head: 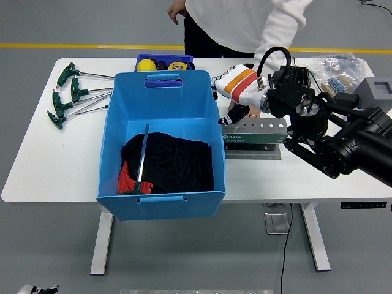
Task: Lift tool from toolbox,place it in box,lift tool from toolbox,place it in box
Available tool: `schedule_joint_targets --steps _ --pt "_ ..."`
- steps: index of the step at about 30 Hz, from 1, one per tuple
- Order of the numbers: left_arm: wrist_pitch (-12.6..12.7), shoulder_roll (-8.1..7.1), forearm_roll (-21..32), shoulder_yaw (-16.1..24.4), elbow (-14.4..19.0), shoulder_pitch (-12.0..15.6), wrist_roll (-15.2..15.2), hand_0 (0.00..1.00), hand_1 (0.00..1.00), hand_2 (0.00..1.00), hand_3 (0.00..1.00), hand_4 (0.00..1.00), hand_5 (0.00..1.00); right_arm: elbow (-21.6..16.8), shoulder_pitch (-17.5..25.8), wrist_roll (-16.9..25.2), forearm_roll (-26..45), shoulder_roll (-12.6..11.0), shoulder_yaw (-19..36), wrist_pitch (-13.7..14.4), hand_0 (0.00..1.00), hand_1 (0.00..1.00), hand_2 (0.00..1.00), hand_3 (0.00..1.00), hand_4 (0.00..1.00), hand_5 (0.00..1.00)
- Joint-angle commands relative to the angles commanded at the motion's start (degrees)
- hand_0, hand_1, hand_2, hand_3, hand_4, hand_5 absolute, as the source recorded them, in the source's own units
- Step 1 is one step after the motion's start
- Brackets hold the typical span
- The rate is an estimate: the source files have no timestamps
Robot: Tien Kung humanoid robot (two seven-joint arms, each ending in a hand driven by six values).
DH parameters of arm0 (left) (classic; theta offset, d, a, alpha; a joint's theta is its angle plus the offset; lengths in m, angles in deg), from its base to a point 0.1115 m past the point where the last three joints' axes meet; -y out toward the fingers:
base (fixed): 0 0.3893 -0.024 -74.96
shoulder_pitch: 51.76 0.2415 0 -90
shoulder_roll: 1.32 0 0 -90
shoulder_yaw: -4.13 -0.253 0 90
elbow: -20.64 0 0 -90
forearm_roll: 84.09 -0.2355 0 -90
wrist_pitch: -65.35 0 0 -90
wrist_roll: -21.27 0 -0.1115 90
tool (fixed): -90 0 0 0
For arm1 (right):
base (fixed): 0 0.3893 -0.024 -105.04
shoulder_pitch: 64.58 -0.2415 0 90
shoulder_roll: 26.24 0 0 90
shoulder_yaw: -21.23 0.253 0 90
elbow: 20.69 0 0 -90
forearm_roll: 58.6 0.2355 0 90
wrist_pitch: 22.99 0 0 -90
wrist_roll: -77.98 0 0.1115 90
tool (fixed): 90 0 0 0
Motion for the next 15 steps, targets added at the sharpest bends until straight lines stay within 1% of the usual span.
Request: schedule_joint_targets --steps 1,6,7,9,15 --pt "0.0 -0.04 0.0 0.0 0.0 -0.1 0.0 0.746 0.71 0.698 0.655 0.671 0.621 0.8 -0.4 0.2 0.3 0.2 -0.5 0.1 0.68 0.536 0.559 0.468 0.94 0.513" --pt "0.2 -0.21 0.2 -0.2 0.0 -0.6 0.0 0.746 0.71 0.698 0.655 0.671 0.621 4.1 -1.6 0.4 1.8 1.4 -2.2 -0.3 0.68 0.536 0.559 0.468 0.94 0.513" --pt "0.2 -0.24 0.3 -0.3 0.0 -0.7 0.0 0.745 0.707 0.699 0.655 0.671 0.622 4.6 -1.7 0.5 2.1 1.6 -2.5 -0.4 0.677 0.514 0.543 0.468 0.944 0.52" --pt "0.2 -0.31 0.4 -0.4 0.0 -0.9 0.1 0.745 0.707 0.699 0.655 0.671 0.622 5.5 -1.9 0.6 2.9 2.0 -3.1 -0.6 0.677 0.514 0.543 0.468 0.944 0.52" --pt "0.4 -0.38 0.2 -0.2 0.0 -1.1 0.2 0.741 0.708 0.697 0.655 0.67 0.622 6.7 -1.7 0.5 4.2 2.9 -3.6 -0.9 0.676 0.504 0.53 0.465 0.943 0.517"
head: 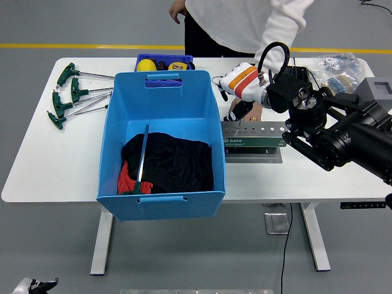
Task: Lift tool from toolbox,place it in box,lift tool from toolbox,place it in box
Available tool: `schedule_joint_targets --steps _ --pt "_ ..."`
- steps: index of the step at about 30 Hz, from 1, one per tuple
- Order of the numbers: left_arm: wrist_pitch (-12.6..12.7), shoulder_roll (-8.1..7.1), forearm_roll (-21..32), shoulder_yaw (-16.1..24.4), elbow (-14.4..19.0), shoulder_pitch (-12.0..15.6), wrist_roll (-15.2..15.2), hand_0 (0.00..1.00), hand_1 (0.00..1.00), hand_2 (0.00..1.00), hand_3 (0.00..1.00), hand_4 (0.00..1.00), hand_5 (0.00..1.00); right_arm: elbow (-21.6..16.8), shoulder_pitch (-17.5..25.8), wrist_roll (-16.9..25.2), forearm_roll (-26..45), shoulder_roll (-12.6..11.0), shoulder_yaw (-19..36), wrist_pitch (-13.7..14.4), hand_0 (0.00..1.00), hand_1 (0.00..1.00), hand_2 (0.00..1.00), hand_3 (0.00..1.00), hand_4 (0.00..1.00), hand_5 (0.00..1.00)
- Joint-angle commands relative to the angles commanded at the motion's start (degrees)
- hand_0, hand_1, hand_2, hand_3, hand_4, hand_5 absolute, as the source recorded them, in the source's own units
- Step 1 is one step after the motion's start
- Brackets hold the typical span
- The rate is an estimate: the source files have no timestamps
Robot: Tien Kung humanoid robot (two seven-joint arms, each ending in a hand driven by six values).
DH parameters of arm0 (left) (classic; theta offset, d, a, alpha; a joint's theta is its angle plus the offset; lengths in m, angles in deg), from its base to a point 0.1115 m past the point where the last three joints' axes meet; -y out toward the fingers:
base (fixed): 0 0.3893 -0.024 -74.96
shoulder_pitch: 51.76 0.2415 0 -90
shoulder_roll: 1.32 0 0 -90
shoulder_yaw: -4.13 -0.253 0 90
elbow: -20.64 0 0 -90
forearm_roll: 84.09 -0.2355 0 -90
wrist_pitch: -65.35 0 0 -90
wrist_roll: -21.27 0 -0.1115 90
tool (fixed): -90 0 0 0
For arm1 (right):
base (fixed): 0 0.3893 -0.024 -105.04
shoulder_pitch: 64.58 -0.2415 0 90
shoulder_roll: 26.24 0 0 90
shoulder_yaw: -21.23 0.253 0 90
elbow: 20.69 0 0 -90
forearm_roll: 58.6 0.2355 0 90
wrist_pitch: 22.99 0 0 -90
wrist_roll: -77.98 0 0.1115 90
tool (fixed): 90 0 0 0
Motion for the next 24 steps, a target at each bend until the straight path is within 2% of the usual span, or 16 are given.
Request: schedule_joint_targets --steps 9,10,15,16,24 --pt "0.1 0.0 0.0 0.1 0.0 0.0 0.1 0.738 0.707 0.696 0.654 0.67 0.621 0.9 0.9 -0.3 1.0 0.4 -0.8 -0.8 0.678 0.484 0.511 0.452 0.943 0.522" --pt "0.1 0.0 0.0 0.1 0.0 0.0 0.1 0.735 0.701 0.695 0.653 0.67 0.623 1.0 1.0 -0.4 1.0 0.4 -0.8 -0.9 0.675 0.464 0.487 0.428 0.942 0.525" --pt "0.2 0.03 0.0 0.0 0.0 0.0 0.0 0.735 0.701 0.695 0.653 0.67 0.623 1.3 1.1 -0.4 0.8 0.2 -1.0 -1.0 0.675 0.464 0.487 0.428 0.942 0.525" --pt "0.2 0.02 0.2 -0.2 0.0 0.0 0.1 0.734 0.702 0.695 0.654 0.668 0.622 1.4 1.1 -0.4 0.8 0.1 -1.0 -1.0 0.673 0.452 0.482 0.41 0.957 0.559" --pt "0.1 0.02 0.1 -0.2 0.0 -0.1 0.1 0.731 0.7 0.694 0.653 0.666 0.619 1.8 1.4 -0.3 0.9 -0.4 -1.5 -1.3 0.672 0.447 0.48 0.409 0.958 0.566"
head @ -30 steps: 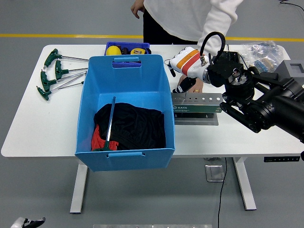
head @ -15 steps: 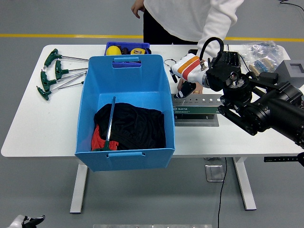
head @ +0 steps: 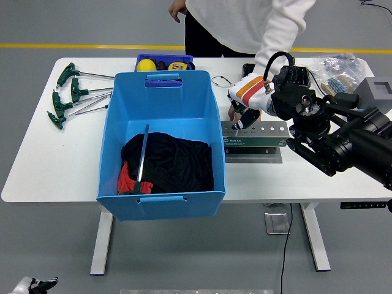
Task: Lift tool from toolbox,place it in box,lift tool from toolbox,place it in box
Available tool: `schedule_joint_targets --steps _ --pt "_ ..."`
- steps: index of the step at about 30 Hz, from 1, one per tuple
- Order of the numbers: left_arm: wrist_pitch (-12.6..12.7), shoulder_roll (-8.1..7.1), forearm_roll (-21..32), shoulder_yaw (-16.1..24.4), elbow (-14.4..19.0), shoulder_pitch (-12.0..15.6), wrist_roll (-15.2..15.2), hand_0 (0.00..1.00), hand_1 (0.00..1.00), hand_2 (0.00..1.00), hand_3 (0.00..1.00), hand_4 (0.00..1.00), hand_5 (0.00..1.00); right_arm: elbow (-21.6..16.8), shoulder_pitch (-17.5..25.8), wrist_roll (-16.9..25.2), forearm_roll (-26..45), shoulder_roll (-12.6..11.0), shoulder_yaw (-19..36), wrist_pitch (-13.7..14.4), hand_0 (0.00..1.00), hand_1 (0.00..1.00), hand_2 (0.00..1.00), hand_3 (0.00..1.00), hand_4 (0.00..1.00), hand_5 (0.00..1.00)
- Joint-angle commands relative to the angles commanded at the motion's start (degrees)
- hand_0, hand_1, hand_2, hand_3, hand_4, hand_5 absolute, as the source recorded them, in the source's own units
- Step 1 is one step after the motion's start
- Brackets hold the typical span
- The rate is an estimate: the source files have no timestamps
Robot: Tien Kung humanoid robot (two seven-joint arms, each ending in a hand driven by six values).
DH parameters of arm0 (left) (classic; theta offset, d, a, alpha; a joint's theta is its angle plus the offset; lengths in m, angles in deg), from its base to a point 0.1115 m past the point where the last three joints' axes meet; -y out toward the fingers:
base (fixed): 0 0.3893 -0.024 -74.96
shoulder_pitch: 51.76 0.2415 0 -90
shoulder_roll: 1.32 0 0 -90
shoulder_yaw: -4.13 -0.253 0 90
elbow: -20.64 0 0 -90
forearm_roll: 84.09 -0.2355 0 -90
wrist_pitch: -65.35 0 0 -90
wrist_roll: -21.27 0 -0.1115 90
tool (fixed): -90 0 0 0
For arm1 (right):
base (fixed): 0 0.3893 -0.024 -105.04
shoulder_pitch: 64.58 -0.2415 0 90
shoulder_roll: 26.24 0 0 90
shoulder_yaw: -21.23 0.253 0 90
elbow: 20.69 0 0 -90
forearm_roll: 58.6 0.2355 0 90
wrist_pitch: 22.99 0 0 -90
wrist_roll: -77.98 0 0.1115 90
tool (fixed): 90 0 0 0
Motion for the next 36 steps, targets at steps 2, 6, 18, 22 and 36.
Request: schedule_joint_targets --steps 2,6,18,22,36 --pt "0.0 0.01 0.0 0.1 0.0 0.0 0.0 0.731 0.7 0.694 0.653 0.666 0.619 -0.1 0.1 0.0 0.0 -0.1 -0.1 0.0 0.672 0.447 0.48 0.409 0.958 0.566" --pt "0.0 0.01 -0.1 0.1 0.0 0.1 -0.1 0.731 0.699 0.694 0.653 0.664 0.618 -0.2 0.3 0.1 -0.1 -0.2 -0.3 0.0 0.672 0.443 0.478 0.403 0.959 0.57" --pt "-0.3 -0.02 -0.8 0.3 0.0 0.3 -0.5 0.731 0.698 0.695 0.652 0.662 0.617 -0.3 0.9 0.2 -0.3 -0.1 -1.2 -0.5 0.659 0.414 0.449 0.395 0.956 0.582" --pt "-0.2 -0.05 -0.9 0.4 0.0 0.3 -0.5 0.731 0.699 0.694 0.651 0.661 0.616 -0.3 0.8 0.3 -0.7 -0.2 -1.2 -0.6 0.613 0.329 0.367 0.357 0.948 0.588" --pt "-0.2 -0.03 -0.1 0.0 0.0 0.2 -0.3 0.731 0.699 0.693 0.65 0.661 0.617 0.2 0.9 0.7 -0.8 -0.1 -1.5 -1.8 0.519 0.243 0.287 0.285 0.937 0.602"
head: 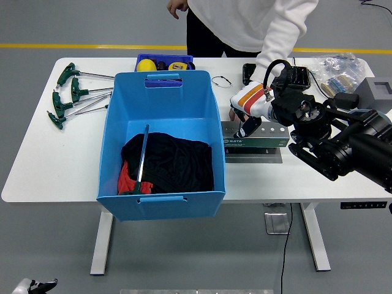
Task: Lift tool from toolbox,place it in box,lift tool from toolbox,place it in box
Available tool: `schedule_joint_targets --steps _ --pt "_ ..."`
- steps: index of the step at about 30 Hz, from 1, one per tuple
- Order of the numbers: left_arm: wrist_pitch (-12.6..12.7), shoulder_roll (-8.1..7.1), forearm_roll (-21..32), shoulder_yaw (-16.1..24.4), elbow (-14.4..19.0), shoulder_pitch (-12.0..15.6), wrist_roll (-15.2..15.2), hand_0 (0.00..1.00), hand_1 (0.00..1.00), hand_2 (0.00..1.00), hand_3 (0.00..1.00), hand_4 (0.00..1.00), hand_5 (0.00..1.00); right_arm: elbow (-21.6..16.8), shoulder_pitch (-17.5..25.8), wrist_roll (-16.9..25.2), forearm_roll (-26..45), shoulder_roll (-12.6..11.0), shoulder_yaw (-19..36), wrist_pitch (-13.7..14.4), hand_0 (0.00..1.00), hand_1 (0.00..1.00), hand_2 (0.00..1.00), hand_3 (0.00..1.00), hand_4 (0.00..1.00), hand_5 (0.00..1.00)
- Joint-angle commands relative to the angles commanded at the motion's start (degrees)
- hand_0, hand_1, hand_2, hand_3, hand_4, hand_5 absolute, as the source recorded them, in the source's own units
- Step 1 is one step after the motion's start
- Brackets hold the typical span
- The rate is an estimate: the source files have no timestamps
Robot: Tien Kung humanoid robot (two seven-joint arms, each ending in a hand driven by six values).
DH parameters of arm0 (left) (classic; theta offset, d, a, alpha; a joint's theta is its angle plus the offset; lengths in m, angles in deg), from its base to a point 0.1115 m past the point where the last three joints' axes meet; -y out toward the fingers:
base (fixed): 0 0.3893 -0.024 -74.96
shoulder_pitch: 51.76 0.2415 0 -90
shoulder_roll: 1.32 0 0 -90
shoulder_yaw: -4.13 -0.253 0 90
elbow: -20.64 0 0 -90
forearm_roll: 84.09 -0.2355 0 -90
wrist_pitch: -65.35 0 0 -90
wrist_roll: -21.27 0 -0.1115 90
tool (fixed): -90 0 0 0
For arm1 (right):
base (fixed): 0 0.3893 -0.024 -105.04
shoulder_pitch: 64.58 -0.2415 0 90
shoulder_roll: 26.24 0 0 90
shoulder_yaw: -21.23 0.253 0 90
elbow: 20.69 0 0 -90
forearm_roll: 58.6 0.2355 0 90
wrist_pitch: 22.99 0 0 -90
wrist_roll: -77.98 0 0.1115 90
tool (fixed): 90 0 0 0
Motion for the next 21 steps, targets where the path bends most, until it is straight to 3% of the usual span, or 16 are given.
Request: schedule_joint_targets --steps 4,5,10,11,16,17,21 --pt "0.0 0.02 0.1 0.0 0.0 0.0 0.0 0.731 0.699 0.693 0.65 0.661 0.617 0.2 0.1 0.3 0.2 0.0 0.0 -0.4 0.519 0.243 0.287 0.285 0.937 0.602" --pt "0.0 0.02 0.0 0.1 0.0 0.0 0.0 0.73 0.697 0.693 0.649 0.663 0.621 0.2 0.1 0.3 0.3 0.0 0.0 -0.4 0.363 0.179 0.237 0.246 0.931 0.61" --pt "-0.1 -0.03 -0.1 0.2 0.0 0.0 -0.1 0.73 0.697 0.693 0.649 0.663 0.621 0.2 -0.1 1.0 0.6 -0.2 0.3 0.6 0.363 0.179 0.237 0.246 0.931 0.61" --pt "0.0 -0.02 -0.1 0.2 0.0 0.0 -0.1 0.728 0.699 0.694 0.649 0.662 0.62 0.1 -0.1 1.2 0.7 -0.2 0.3 0.8 0.17 0.12 0.185 0.196 0.916 0.615" --pt "0.0 -0.01 -0.1 0.2 0.0 0.1 -0.2 0.728 0.699 0.694 0.649 0.662 0.62 -0.2 -0.2 1.7 0.9 -0.3 0.4 1.7 0.17 0.12 0.185 0.196 0.916 0.615" --pt "0.0 0.0 0.1 -0.1 0.0 0.1 -0.2 0.728 0.698 0.694 0.648 0.661 0.619 -0.2 -0.2 1.8 0.9 -0.3 0.5 2.1 0.076 0.062 0.12 0.12 0.893 0.614" --pt "0.0 0.03 0.3 -0.5 0.0 0.1 -0.2 0.728 0.698 0.694 0.648 0.661 0.619 -0.1 -0.1 2.2 0.8 -0.3 0.6 2.8 0.076 0.062 0.12 0.12 0.893 0.614"
